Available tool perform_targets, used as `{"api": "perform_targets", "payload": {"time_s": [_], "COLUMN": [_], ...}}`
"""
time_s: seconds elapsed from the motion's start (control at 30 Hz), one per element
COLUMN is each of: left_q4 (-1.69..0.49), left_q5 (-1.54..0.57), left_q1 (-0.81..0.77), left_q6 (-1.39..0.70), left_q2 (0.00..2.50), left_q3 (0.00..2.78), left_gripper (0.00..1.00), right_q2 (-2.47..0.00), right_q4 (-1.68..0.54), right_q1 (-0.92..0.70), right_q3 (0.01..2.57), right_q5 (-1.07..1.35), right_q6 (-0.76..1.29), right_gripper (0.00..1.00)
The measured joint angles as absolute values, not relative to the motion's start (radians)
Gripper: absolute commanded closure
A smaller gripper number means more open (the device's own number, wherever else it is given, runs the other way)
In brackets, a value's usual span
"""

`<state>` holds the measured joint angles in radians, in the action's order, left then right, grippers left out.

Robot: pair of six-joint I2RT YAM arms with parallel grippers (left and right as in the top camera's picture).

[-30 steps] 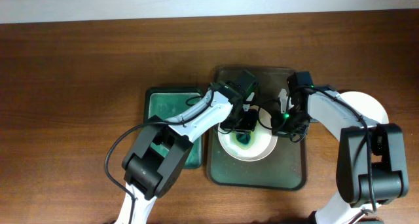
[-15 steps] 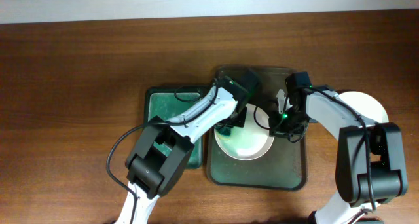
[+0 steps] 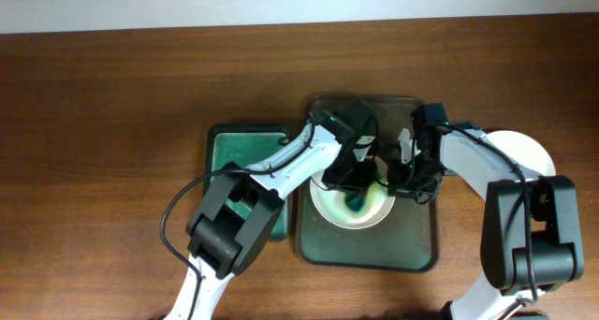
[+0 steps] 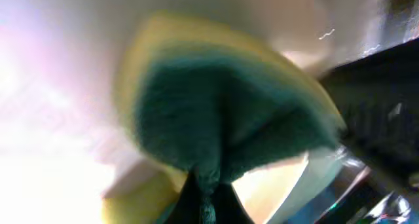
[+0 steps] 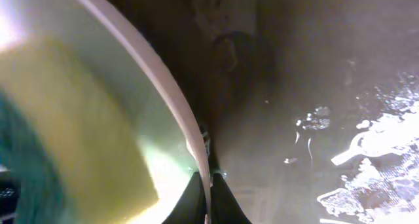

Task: Clean dirty plates on tray and stack at the side
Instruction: 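Scrub the held plate with the sponge in the left gripper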

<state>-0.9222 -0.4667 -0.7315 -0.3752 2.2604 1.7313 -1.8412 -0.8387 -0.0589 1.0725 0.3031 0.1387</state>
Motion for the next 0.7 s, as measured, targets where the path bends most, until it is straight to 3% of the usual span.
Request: {"api": "perform_targets", "payload": {"time_s": [0.17,0.3,0.4,0.53,0.7], "left_q4": [-1.14,-1.146,-1.07,-0.894,-0.889], "left_q5": [-0.211,-0.052,-0.071,-0.259,-0.345], "left_q1": [-0.692,-0.685,-0.695,-0.746,-0.798], "left_q6": [-0.391,-0.431,-0.433,-0.4,-0.381], "left_q2": [2.263,2.263,2.263,2.273,2.278], "left_q3": [1.785,1.809,1.809,1.808,1.808], "left_gripper": [1.0,1.0,1.0,1.0,1.0], "right_q2": [-1.841,-1.841,-1.841,-1.841,-1.841], "right_q4": [-0.835,-0.833,-0.834,-0.835,-0.838], "right_q1": [-0.062,-0.062,-0.062,-0.06,-0.055], "right_q3": [1.073,1.073,1.073,1.073,1.073], "right_q5": [0.306,0.313,0.307,0.302,0.301], "right_q6": [0.138,0.138,0.14,0.15,0.151], "right_gripper": [0.96,0.96,0.96,0.96,0.96]}}
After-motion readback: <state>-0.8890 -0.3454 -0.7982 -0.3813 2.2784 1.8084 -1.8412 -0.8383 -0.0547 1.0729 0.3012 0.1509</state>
